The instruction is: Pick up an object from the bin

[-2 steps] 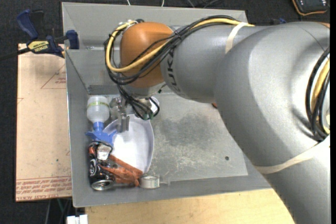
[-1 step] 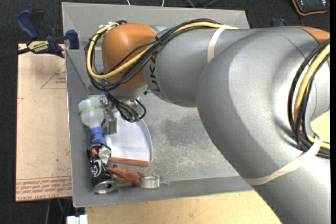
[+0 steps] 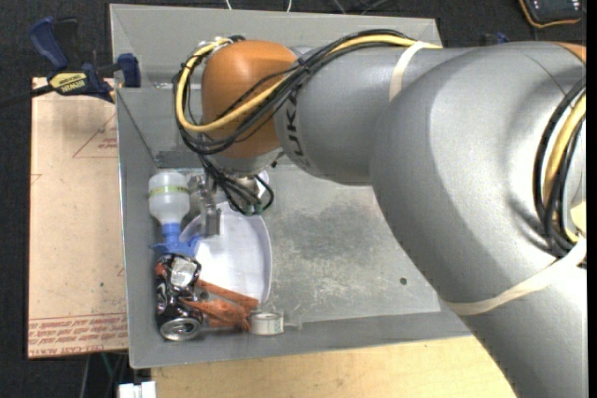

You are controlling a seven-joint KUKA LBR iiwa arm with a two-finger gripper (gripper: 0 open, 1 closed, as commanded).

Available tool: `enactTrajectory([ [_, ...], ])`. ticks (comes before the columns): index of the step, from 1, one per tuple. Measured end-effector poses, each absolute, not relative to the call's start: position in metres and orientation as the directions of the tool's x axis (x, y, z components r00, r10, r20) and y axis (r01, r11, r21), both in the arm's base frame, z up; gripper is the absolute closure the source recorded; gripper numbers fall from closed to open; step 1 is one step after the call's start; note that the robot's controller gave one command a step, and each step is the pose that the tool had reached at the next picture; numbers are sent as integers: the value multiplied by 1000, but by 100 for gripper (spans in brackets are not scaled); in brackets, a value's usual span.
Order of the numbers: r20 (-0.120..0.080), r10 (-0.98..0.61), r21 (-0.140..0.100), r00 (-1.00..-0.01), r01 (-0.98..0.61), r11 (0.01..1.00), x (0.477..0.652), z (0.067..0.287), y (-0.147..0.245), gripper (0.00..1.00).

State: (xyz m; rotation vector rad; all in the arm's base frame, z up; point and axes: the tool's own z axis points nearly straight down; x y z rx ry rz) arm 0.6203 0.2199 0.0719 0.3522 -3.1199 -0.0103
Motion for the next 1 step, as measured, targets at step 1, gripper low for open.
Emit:
enactTrajectory([
  [1, 8, -228, 4, -974, -228, 974, 617, 109, 223, 100],
])
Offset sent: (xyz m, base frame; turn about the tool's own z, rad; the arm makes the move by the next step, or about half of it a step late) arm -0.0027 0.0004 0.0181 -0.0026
